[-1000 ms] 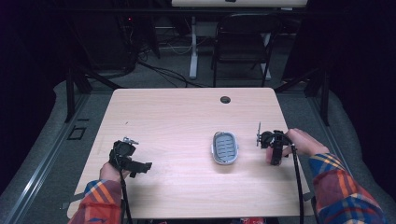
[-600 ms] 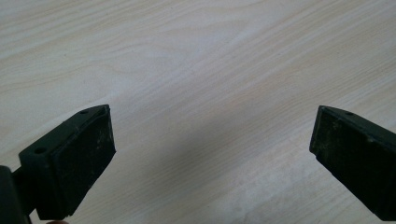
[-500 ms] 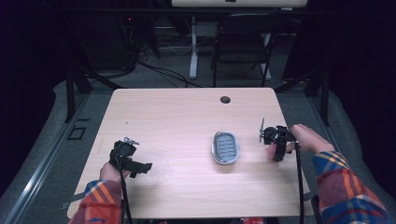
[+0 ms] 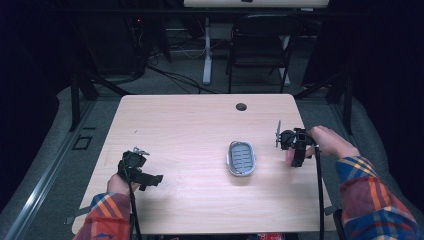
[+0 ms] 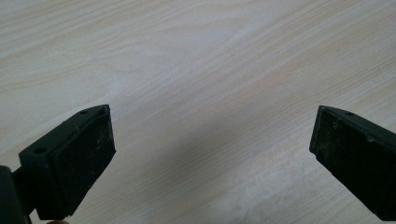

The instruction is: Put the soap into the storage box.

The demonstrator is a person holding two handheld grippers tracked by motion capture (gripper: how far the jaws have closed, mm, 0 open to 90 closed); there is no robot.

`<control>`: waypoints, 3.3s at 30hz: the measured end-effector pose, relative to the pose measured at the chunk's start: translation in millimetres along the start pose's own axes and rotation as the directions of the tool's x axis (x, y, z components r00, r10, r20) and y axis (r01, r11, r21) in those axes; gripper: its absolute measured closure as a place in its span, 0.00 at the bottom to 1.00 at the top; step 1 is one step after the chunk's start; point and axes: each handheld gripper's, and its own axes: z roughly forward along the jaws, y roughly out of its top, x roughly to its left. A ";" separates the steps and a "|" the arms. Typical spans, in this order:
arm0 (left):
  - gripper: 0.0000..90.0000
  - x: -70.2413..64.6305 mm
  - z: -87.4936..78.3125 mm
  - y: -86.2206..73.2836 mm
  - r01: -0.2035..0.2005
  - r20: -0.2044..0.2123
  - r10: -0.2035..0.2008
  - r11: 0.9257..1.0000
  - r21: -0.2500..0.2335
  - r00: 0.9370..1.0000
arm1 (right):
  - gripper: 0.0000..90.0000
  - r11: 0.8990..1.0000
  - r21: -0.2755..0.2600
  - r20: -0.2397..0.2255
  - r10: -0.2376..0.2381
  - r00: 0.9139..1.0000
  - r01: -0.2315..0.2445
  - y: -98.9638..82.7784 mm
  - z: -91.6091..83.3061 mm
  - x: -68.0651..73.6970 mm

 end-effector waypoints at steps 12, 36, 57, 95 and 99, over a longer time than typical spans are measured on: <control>0.00 -0.3 0.3 0.0 -0.002 0.004 0.002 1.000 0.002 1.000 | 0.14 1.000 -0.004 0.018 -0.024 1.000 0.024 9.9 -18.3 -0.2; 0.00 0.0 -1.0 -1.3 -0.001 0.006 0.001 1.000 -0.002 1.000 | 0.14 0.998 -0.006 0.038 -0.055 0.998 0.055 36.9 -38.4 0.1; 0.00 -0.3 -1.0 -1.6 -0.004 0.013 0.004 1.000 0.000 1.000 | 0.14 0.993 -0.038 0.050 -0.112 0.992 0.114 75.4 -55.4 0.8; 0.00 -1.8 1.4 1.2 -0.032 0.023 0.032 0.999 0.008 0.999 | 0.14 0.980 -0.051 0.025 -0.190 0.981 0.191 133.2 -51.7 14.7; 0.00 -1.8 1.7 1.3 -0.034 0.024 0.034 0.999 0.007 0.999 | 0.14 0.981 -0.053 0.017 -0.187 0.982 0.188 138.3 -48.7 15.2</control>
